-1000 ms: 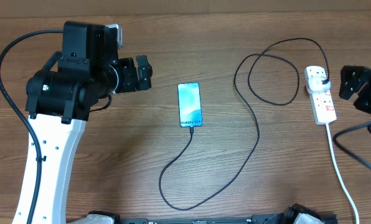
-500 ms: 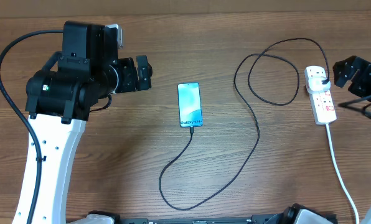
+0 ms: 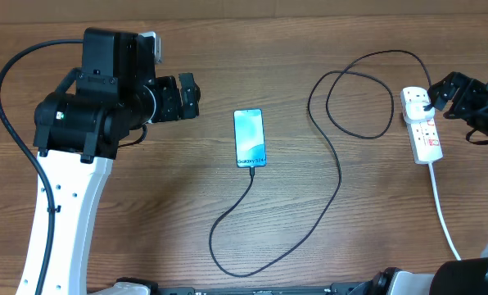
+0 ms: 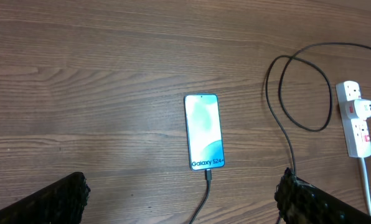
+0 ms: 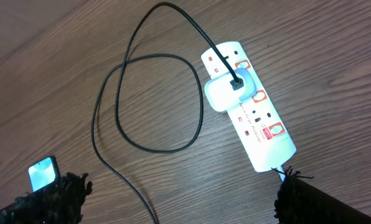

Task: Plug charger to phone and switch on socket

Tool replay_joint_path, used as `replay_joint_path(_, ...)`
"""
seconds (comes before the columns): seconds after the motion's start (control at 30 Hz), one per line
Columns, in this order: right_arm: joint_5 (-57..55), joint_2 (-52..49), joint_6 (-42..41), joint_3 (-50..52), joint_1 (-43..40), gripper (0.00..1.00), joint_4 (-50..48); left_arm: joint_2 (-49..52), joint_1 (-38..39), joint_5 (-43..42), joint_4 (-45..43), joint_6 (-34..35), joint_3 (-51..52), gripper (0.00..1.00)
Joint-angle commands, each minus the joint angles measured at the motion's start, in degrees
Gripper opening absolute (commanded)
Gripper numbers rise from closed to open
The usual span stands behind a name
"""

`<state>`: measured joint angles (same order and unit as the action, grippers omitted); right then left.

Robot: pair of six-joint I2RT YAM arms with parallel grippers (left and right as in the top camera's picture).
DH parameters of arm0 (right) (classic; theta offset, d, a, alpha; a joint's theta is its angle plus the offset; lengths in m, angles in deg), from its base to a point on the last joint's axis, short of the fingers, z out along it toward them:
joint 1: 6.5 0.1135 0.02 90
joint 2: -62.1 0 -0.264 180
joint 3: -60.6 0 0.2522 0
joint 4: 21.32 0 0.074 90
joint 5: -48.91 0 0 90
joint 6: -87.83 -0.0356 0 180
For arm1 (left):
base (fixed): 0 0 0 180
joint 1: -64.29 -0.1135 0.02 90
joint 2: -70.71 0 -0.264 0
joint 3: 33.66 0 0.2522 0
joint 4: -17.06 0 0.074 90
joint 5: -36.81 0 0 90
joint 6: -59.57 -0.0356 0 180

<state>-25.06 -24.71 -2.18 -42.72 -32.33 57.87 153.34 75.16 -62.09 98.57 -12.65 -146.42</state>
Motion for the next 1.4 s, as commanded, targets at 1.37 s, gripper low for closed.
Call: replay_joint_path(1.37, -0.6, 0.0, 0.4, -0.2, 0.1, 1.00, -0.4, -22.1, 0.4, 9.5, -5.7, -3.0, 14.1, 1.00)
